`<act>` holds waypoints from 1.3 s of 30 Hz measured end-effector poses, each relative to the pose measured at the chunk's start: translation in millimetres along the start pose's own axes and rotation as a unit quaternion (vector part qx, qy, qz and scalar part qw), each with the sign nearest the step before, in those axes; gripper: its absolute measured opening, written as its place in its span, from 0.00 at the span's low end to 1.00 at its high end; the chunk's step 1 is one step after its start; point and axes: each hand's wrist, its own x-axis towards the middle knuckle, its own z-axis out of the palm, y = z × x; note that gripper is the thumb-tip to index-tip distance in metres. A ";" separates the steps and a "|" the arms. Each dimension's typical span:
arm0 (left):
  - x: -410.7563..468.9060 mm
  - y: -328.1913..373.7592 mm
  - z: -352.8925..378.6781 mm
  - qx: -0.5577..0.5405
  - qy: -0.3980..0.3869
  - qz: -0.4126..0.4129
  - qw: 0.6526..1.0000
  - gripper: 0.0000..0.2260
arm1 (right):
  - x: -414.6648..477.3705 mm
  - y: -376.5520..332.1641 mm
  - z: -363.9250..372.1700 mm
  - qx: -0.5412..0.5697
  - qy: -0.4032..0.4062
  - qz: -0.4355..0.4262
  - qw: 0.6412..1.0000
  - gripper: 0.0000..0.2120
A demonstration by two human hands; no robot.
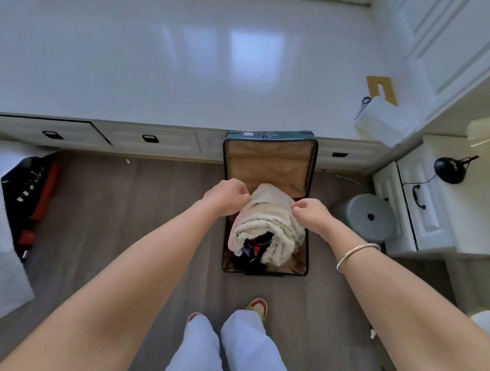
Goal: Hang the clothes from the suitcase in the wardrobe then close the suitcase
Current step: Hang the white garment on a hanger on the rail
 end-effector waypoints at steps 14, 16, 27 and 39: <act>203.0 -73.8 82.8 -0.012 -0.072 -0.046 0.996 0.13 | 191.3 54.6 78.3 0.025 -0.036 0.049 0.998 0.16; 235.5 -90.5 101.6 -0.045 -0.086 -0.054 0.994 0.13 | 219.6 66.1 96.0 0.030 -0.033 0.062 0.997 0.17; 360.5 -144.1 201.1 -0.057 -0.103 -0.046 0.992 0.18 | 342.3 131.1 168.5 0.023 0.064 0.016 0.998 0.24; 434.1 -165.2 256.3 -0.071 -0.074 -0.037 0.994 0.06 | 426.2 157.8 182.2 -0.119 0.175 0.013 0.977 0.14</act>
